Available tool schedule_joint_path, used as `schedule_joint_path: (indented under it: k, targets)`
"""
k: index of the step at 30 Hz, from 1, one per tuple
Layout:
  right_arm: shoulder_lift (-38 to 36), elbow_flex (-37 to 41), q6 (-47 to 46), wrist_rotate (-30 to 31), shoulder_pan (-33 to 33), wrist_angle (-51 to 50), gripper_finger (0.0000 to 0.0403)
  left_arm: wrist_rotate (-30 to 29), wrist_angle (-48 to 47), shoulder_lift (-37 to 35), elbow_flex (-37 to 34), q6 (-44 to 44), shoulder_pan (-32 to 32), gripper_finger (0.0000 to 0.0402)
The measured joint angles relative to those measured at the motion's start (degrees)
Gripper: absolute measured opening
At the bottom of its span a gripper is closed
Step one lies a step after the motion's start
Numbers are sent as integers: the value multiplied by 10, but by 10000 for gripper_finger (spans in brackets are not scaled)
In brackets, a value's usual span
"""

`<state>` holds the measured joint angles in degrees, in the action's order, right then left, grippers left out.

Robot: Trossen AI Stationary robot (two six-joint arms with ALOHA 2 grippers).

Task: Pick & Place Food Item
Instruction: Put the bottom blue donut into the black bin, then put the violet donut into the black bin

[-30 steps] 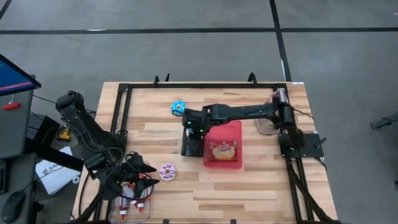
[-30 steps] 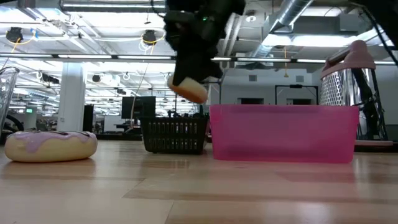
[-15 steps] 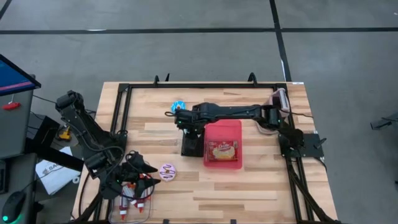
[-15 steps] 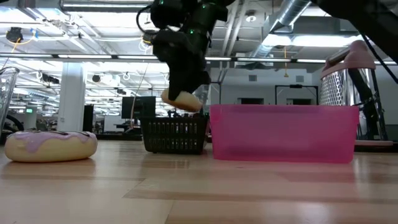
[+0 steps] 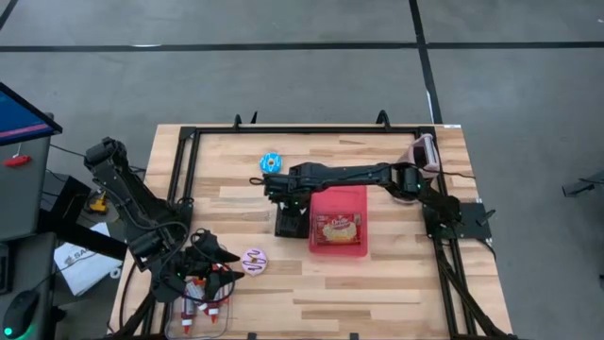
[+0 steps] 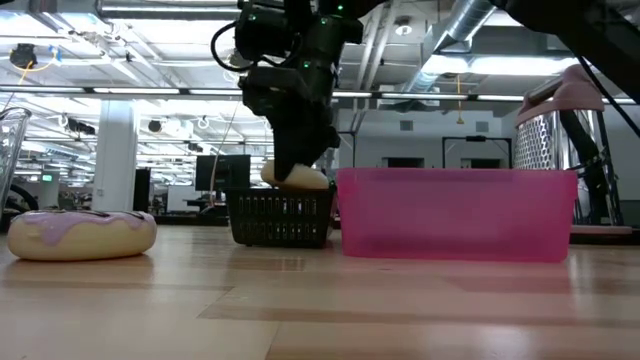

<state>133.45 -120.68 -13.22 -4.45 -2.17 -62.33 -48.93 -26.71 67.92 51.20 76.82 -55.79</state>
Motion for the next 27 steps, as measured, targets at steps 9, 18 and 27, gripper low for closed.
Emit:
schedule_joint_path:
  k: [9,18,27]
  targets:
    - [20,0,2,-3,-3,-7,142,0,10,0,0,0,0,285]
    - [24,0,6,-1,-5,-16,183,2,20,0,0,0,-1,285]
    - [24,0,10,4,-5,-23,223,2,21,0,0,-1,-1,285]
